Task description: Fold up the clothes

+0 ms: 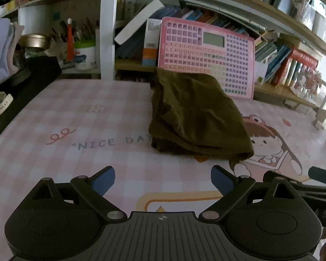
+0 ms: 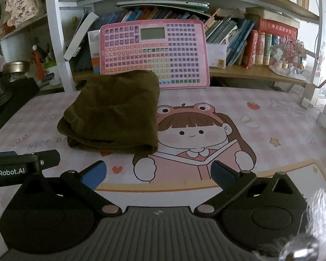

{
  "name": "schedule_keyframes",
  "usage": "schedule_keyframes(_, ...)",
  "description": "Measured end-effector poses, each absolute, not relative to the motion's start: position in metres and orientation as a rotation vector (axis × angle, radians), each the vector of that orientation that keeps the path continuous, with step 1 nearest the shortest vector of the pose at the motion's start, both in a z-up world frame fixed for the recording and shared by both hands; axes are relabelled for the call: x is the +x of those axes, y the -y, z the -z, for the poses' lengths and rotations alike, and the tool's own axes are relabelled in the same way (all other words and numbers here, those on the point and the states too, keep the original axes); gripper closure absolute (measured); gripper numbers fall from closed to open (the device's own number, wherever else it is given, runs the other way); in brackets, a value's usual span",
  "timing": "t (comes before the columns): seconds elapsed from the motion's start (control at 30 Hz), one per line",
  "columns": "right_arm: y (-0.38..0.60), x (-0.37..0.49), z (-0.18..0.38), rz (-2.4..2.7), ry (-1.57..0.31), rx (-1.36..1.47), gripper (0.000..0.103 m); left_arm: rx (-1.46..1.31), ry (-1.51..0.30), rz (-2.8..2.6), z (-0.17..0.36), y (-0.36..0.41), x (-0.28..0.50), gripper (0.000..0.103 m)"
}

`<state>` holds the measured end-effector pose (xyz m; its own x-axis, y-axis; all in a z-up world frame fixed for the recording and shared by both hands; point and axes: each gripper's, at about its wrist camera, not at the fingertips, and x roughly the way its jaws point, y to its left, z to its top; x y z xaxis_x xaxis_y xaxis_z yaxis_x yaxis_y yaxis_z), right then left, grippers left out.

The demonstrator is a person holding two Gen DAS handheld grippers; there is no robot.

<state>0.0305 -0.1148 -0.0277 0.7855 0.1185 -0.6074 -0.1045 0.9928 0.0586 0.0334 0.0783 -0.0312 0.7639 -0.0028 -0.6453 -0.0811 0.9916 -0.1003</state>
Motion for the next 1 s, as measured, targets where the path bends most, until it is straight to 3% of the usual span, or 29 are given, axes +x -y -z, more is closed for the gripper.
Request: schedule_keyframes(1.0, 0.1158, 0.0329, 0.0318, -0.093, -0.686, 0.031, 0.0, -0.106, -0.72, -0.048, 0.033, -0.0798, 0.0348, 0.001)
